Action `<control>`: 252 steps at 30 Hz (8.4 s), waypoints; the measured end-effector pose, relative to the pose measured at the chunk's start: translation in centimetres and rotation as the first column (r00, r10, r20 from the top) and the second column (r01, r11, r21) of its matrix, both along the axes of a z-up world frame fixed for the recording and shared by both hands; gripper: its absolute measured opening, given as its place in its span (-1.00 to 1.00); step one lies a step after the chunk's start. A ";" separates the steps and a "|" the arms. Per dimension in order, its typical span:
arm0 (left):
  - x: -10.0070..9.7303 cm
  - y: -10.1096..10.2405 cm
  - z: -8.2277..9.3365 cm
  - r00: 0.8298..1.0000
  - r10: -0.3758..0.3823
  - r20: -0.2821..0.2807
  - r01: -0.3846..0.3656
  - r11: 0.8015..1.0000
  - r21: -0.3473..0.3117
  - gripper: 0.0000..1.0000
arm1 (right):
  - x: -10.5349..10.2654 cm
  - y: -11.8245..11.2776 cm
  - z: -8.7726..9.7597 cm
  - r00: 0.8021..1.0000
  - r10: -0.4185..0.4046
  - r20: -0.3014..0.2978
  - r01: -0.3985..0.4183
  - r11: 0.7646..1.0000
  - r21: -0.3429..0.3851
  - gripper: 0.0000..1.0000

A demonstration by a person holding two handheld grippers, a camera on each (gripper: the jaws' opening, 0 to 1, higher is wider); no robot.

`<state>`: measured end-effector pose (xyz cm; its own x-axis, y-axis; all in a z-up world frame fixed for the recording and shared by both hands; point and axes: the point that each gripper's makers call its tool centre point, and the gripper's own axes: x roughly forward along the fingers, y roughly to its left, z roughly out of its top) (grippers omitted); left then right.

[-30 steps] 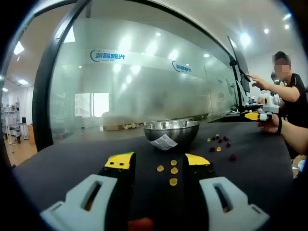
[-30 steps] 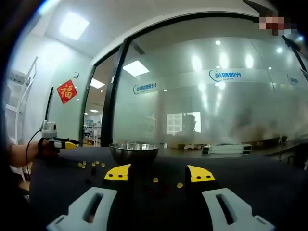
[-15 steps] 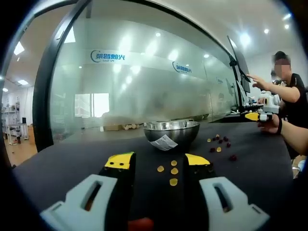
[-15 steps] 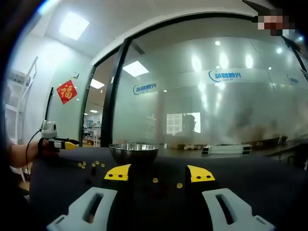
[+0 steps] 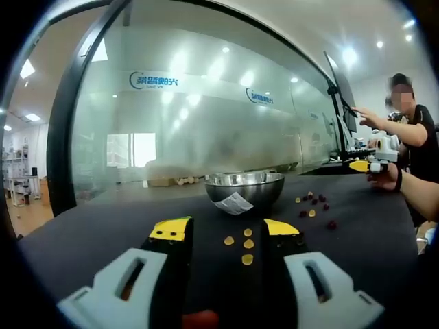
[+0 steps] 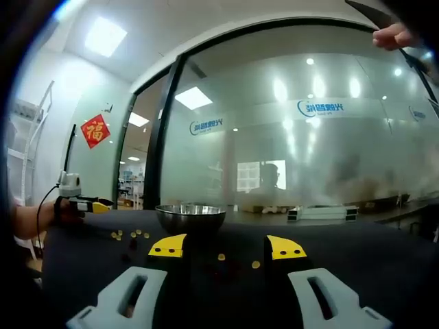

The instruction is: Pick candy and put bowl

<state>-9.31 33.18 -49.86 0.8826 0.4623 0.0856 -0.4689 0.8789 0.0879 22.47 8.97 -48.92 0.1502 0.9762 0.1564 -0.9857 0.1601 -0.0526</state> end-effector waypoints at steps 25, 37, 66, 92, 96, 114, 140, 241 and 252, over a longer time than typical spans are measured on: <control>0.1 -0.3 -0.2 1.000 -0.003 -0.005 0.003 1.000 0.002 -0.32 | 0.0 -0.1 -0.1 1.000 -0.001 0.000 0.001 1.000 -0.002 -0.24; 0.2 -0.8 0.0 1.000 -0.020 -0.004 0.020 1.000 0.013 -0.32 | 0.3 1.0 -1.1 1.000 0.006 -0.018 -0.008 0.997 -0.076 -0.30; 0.8 -3.1 1.3 0.992 -0.121 0.026 0.119 0.991 0.058 -0.32 | 6.6 11.6 -8.8 0.949 0.309 0.055 -0.212 0.762 -0.612 -0.50; 1.0 -3.2 0.9 0.992 -0.128 0.014 0.127 0.991 0.047 -0.32 | 6.3 11.1 -8.8 0.946 0.325 0.023 -0.255 0.784 -0.566 -0.92; 1.1 -3.3 0.9 0.991 -0.134 0.014 0.133 0.990 0.049 -0.32 | 5.3 11.3 -5.5 0.933 0.354 0.061 -0.286 0.836 -0.469 -0.92; 1.0 -4.0 1.5 0.982 -0.181 0.057 0.180 0.983 0.032 -0.32 | -3.5 22.3 4.8 0.808 0.548 0.215 -0.430 0.799 -0.419 -0.91; 1.1 -4.3 1.3 0.975 -0.209 0.071 0.210 0.978 0.003 -0.32 | -5.9 29.3 -2.4 0.732 0.671 0.118 -0.461 0.615 -0.640 -0.88; 9.8 3.8 -7.9 0.808 -0.459 -0.369 0.417 0.888 -0.191 -0.93 | -0.7 12.8 -2.7 0.853 0.519 0.056 -0.474 0.815 -0.332 -0.71; 9.8 3.8 -7.9 0.812 -0.462 -0.356 0.417 0.887 -0.200 -0.93 | 0.7 15.9 -7.2 0.826 0.564 0.024 -0.469 0.710 -0.525 -0.67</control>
<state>0.50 36.95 -57.73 0.9445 0.0032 -0.3284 0.0215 0.9972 0.0714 23.12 24.86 -56.09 -0.3830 0.8437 -0.3762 -0.8725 -0.4641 -0.1527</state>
